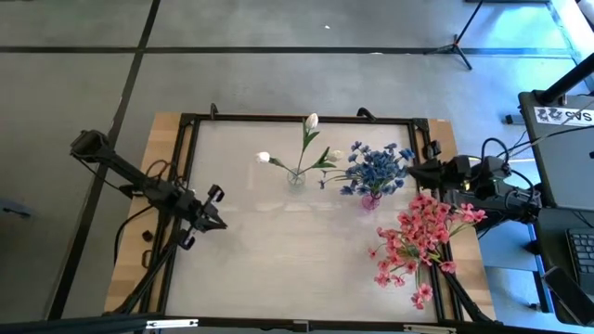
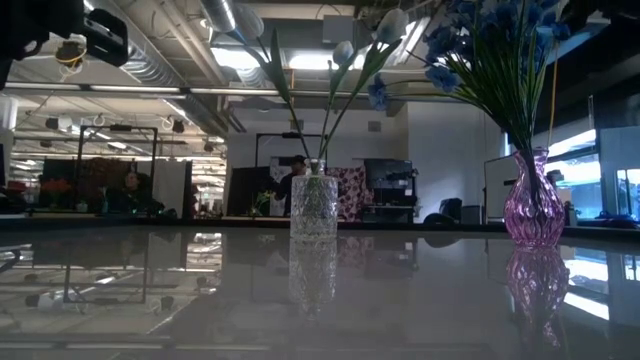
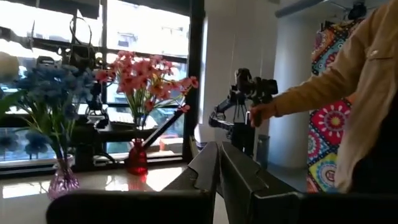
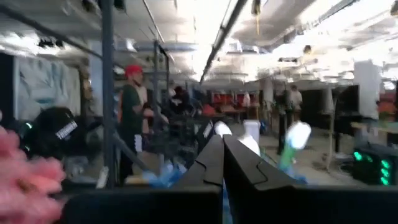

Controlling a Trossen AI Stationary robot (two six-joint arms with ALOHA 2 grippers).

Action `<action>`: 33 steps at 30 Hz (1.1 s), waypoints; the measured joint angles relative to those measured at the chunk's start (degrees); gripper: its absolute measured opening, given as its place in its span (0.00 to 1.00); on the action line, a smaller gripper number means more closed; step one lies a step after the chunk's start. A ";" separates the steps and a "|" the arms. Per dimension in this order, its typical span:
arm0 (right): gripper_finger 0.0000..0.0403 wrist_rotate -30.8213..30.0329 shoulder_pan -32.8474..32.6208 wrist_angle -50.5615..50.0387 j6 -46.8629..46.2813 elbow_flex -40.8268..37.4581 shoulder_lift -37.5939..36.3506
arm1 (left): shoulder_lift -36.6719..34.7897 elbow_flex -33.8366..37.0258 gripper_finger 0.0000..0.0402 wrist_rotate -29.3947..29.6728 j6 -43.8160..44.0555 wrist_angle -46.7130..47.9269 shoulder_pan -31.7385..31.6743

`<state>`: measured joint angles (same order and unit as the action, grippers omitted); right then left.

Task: Sort flowers into vase by color
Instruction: Return to Home Position

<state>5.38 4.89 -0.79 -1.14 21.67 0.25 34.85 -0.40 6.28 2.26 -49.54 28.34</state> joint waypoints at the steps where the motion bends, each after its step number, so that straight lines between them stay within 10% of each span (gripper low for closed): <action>1: 0.01 0.02 0.00 -0.94 0.14 0.00 0.00 | 0.00 0.00 0.03 -0.01 0.30 0.12 0.22; 10: 0.01 10.09 0.00 2.31 5.03 0.07 0.00 | 0.00 0.00 0.03 -0.05 6.23 7.03 1.09; 23: 0.01 1.31 0.00 7.22 3.45 -0.07 -0.02 | 0.00 0.00 0.03 -2.29 6.17 5.89 1.09; 26: 0.01 -12.07 0.00 16.02 5.56 0.08 -0.02 | -0.02 -0.02 0.03 -3.56 1.57 5.42 1.13; 33: 0.01 -65.00 0.02 14.76 9.09 -0.05 -0.02 | -0.01 -0.02 0.03 -1.44 -1.52 6.87 1.11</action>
<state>-59.62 4.91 13.97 7.94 21.62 0.23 34.84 -0.43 4.84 0.74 -42.67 29.45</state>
